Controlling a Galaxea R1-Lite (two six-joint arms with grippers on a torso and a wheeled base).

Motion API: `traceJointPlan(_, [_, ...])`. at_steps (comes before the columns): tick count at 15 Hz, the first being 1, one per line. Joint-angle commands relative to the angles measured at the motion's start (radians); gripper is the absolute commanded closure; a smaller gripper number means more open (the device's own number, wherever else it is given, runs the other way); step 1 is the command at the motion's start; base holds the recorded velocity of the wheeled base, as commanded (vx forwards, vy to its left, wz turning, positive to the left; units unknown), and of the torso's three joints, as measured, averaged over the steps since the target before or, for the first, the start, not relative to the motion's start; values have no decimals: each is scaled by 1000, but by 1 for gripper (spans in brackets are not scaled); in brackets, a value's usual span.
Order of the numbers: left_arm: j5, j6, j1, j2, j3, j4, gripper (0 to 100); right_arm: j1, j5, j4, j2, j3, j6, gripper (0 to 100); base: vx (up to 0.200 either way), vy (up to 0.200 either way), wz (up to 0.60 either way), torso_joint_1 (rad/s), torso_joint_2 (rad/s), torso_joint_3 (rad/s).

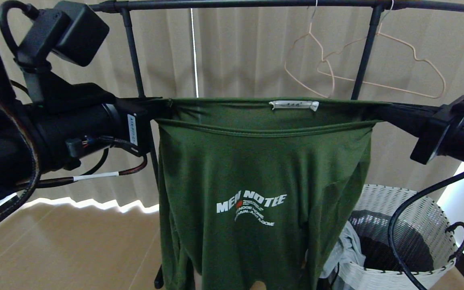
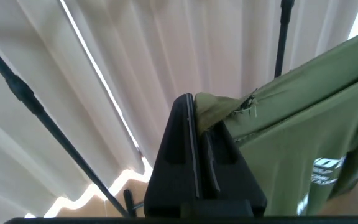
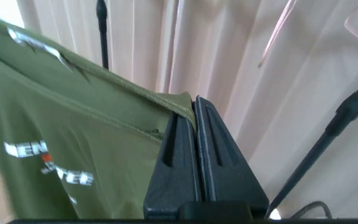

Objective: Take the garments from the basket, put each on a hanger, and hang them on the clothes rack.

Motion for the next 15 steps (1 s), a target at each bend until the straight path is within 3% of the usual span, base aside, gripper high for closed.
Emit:
traceJointPlan(1, [-3, 0, -1, -19, 6, -1, 100, 0, 2, -1, 24, 33, -18, 100, 0, 0, 0, 0, 0, 0])
traceJointPlan(5, [-3, -7, -1, -37, 19, 3, 100, -2, -1, -4, 42, 17, -57, 100, 0, 0, 0, 0, 0, 0])
traceJointPlan(6, [-3, -7, -1, -37, 19, 2, 100, -2, -1, -3, 42, 19, -59, 0, 0, 0, 0, 0, 0, 0])
traceJointPlan(10, [3, -3, 12, -29, 24, 2, 100, -2, -5, -4, 32, 49, -56, 0, 0, 0, 0, 0, 0, 0])
traceJointPlan(15, [4, 0, 102, -29, 61, 2, 100, 1, 24, -35, -71, 126, -48, 0, 0, 0, 0, 0, 0, 0])
